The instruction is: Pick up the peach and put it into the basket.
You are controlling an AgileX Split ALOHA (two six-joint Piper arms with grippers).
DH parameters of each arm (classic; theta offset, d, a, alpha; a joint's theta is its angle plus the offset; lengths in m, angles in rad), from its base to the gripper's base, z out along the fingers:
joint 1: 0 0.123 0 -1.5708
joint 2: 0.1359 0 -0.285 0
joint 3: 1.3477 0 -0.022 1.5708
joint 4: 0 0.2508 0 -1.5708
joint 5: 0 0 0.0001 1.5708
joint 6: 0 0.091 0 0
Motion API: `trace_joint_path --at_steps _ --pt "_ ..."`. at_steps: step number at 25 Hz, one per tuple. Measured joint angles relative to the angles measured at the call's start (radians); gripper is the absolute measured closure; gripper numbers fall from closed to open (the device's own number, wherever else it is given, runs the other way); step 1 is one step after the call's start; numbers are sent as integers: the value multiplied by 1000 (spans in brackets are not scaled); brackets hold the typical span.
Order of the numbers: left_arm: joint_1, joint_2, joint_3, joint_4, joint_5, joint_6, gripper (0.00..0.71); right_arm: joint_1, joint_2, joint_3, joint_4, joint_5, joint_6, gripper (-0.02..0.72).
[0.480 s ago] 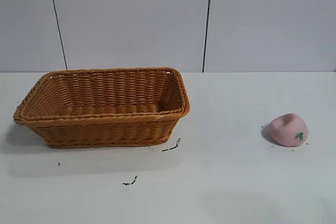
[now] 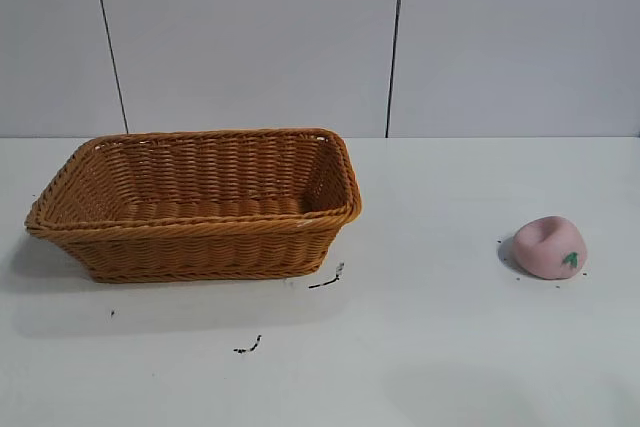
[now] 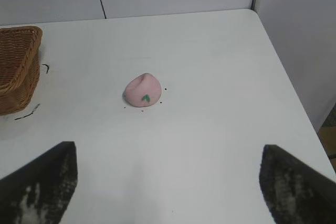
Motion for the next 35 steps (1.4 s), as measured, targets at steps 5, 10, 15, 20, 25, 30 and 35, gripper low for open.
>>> trace_joint_path --at_steps 5,10,15,20,25,30,35 --pt "0 0 0 0 0 0 17 0 48 -11 0 -25 -3 50" --pt "0 0 0 0 0 0 17 0 288 -75 0 -64 -4 50" --pt "0 0 0 0 0 0 17 0 598 -171 -1 -74 -7 50" --pt "0 0 0 0 0 0 17 0 895 -304 -1 -75 -7 50" --pt "0 0 0 0 0 0 17 0 1175 -459 -1 -75 -7 50" --pt "0 0 0 0 0 0 17 0 1425 -612 38 -58 -55 50" --pt "0 0 0 0 0 0 17 33 1579 -686 44 -93 -94 50"
